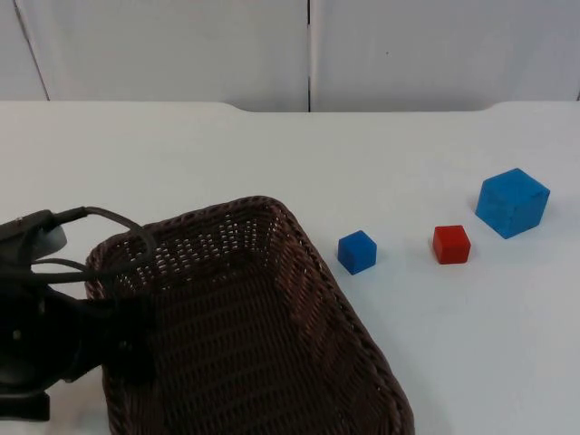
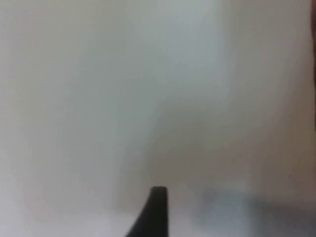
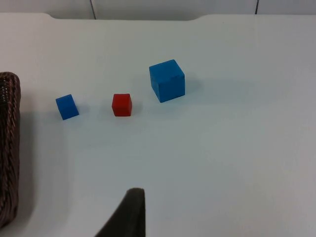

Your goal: Pick up the basket with the left hand and place the largest block into the basket with the right hand.

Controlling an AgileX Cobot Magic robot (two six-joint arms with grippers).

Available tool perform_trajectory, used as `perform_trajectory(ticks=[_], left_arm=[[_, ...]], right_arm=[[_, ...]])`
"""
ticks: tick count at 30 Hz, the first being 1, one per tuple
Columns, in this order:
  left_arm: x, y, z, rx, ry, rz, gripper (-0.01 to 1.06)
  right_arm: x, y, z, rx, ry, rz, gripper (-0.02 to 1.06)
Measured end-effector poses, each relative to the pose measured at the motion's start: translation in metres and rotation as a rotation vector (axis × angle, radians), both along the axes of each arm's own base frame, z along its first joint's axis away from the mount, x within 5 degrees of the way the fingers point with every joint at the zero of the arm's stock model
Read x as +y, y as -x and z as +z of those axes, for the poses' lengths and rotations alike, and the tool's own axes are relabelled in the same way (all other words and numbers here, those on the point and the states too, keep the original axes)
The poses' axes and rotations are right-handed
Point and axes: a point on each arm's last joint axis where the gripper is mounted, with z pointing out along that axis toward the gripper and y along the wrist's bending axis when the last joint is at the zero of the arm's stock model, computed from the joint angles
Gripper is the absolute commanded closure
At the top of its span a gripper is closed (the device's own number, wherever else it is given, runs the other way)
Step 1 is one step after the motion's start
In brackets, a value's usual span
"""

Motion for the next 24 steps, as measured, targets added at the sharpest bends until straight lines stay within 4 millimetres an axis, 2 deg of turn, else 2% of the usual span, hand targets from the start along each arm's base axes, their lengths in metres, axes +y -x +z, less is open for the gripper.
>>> perform_trajectory(ticks=[4,5,10,11,15,24], left_arm=[[-0.0004,-0.0001,0.0001,0.003,0.010,0.018,0.48],[-0.0005,-0.0001,0.0001,0.004,0.012,0.024,0.48],[-0.0005,-0.0002,0.0002,0.004,0.014,0.029,0.73],[-0.0006,-0.0002,0.0002,0.005,0.015,0.031,0.73],[-0.0013,-0.0011,0.0008,0.006,0.023,0.041,1.06],[-0.0036,-0.0003,0.0026,0.024,0.066,0.092,1.05]], right_arm=[[0.0000,0.0000,0.0000,0.000,0.000,0.000,-0.01],[0.0000,0.0000,0.0000,0.000,0.000,0.000,-0.01],[0.0000,0.0000,0.0000,0.000,0.000,0.000,-0.01],[0.0000,0.0000,0.0000,0.000,0.000,0.000,-0.01],[0.0000,0.0000,0.0000,0.000,0.000,0.000,-0.01],[0.0000,0.0000,0.0000,0.000,0.000,0.000,-0.01]])
